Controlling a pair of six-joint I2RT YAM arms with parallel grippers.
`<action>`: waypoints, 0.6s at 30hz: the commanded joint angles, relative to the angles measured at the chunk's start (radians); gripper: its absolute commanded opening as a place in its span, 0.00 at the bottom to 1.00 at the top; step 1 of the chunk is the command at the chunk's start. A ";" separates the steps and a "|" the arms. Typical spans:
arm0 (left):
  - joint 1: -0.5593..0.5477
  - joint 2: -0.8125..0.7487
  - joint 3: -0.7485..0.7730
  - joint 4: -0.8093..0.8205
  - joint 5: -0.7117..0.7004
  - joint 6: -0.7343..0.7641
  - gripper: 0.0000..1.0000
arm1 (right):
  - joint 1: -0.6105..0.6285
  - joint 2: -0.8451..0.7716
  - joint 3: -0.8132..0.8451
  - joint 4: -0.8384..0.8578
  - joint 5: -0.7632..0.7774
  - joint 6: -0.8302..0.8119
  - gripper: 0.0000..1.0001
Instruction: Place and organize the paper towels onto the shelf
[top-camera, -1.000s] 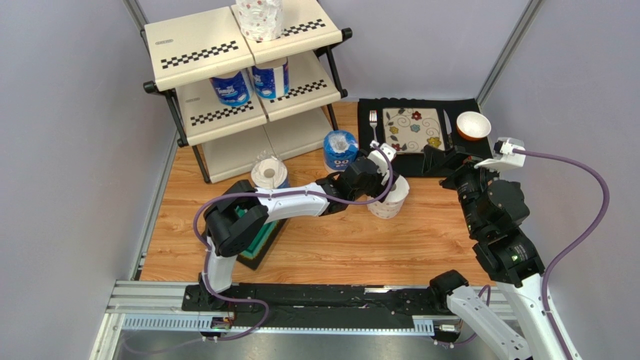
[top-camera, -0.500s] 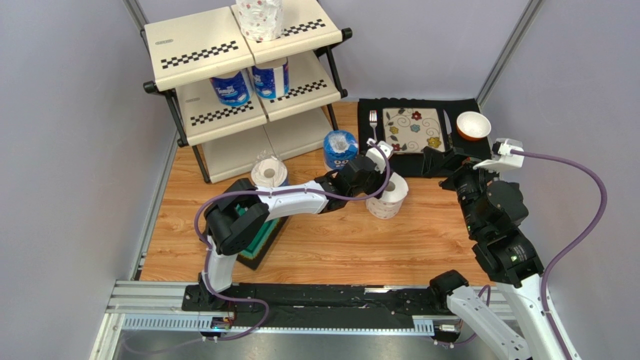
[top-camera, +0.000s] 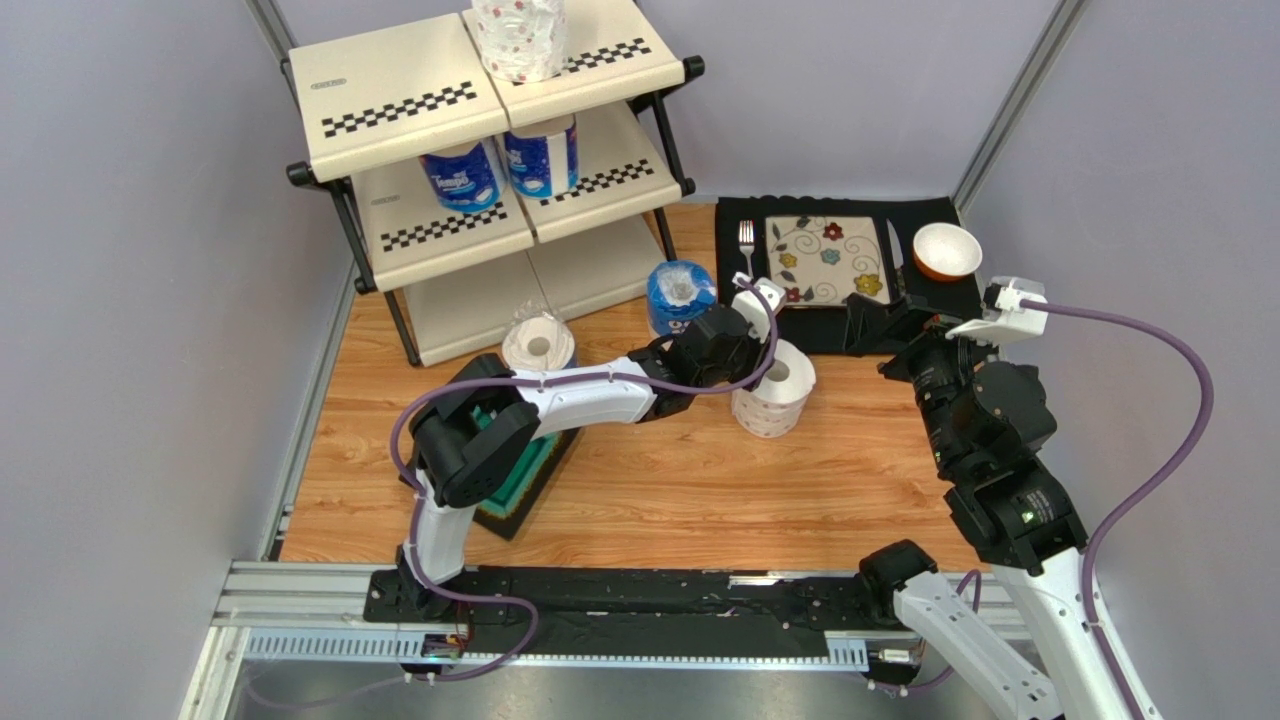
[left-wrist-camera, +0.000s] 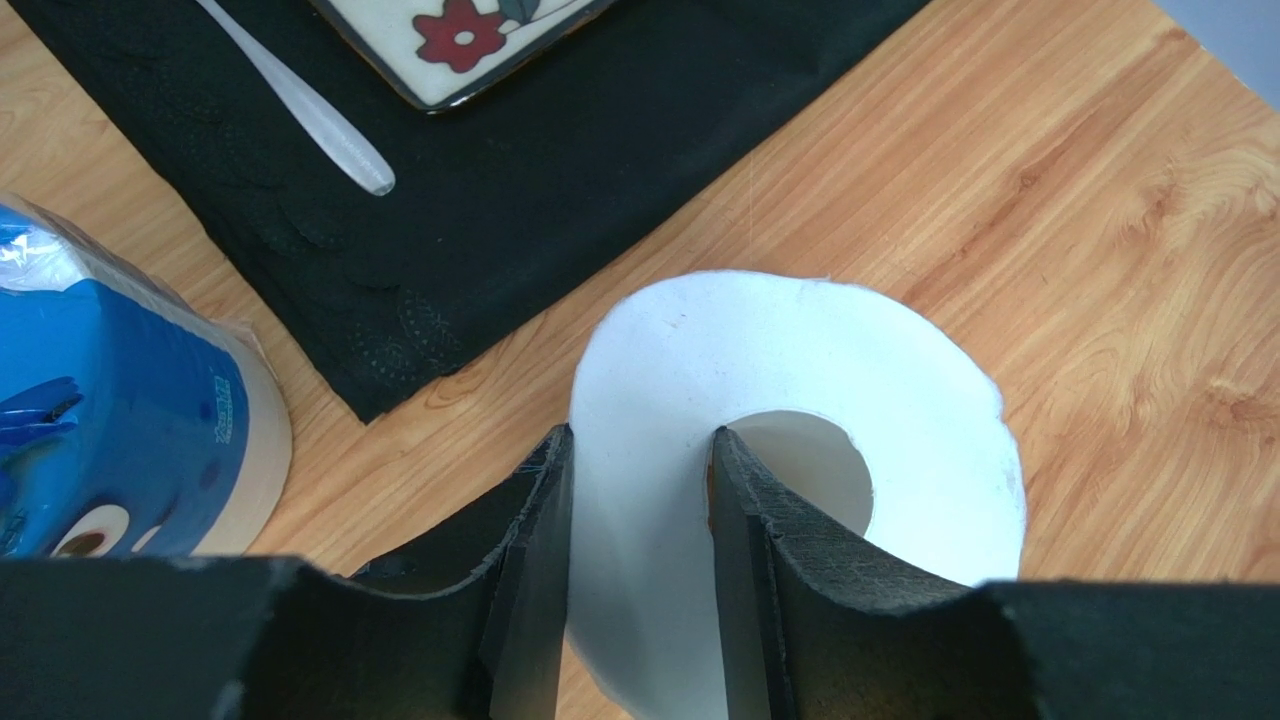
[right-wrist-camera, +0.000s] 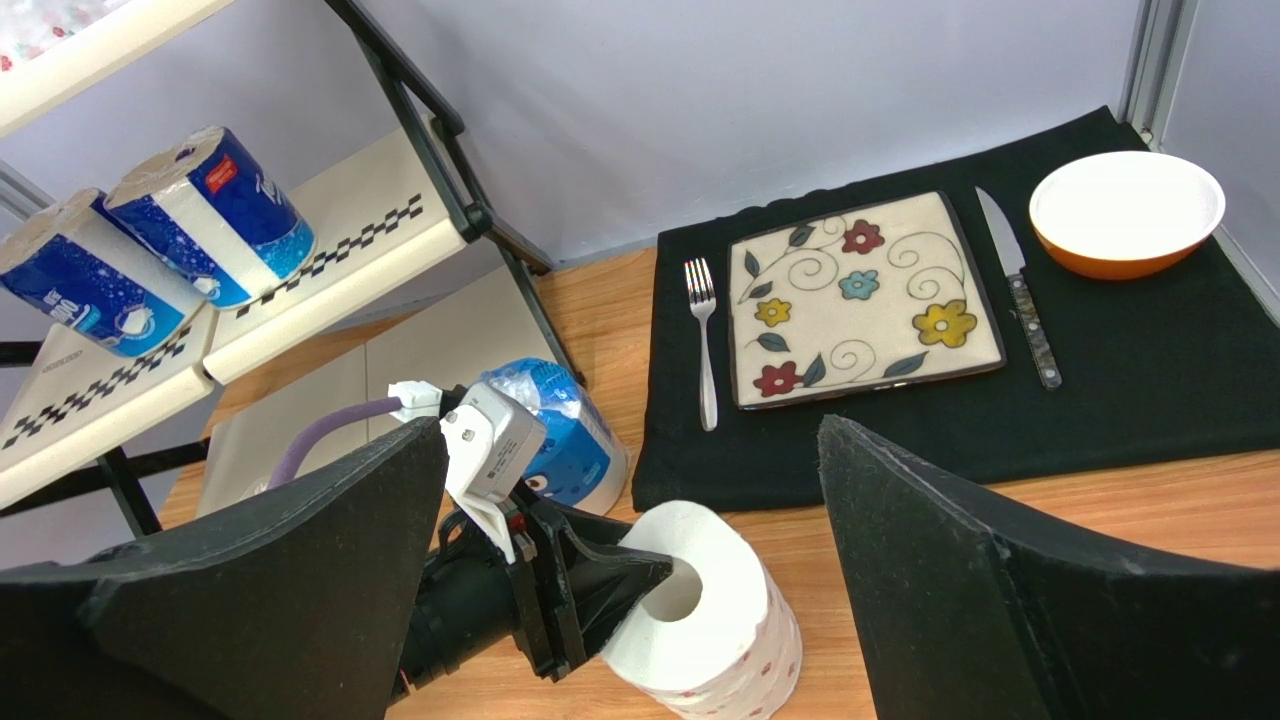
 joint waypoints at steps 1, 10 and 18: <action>0.005 -0.039 0.047 -0.043 0.022 -0.002 0.29 | -0.001 -0.011 -0.006 0.018 0.006 -0.016 0.98; 0.005 -0.142 0.133 -0.114 0.027 0.022 0.26 | -0.001 -0.020 -0.018 0.027 0.003 -0.014 0.98; 0.006 -0.285 0.147 -0.157 -0.005 0.050 0.23 | -0.001 -0.020 -0.027 0.031 0.003 -0.008 0.98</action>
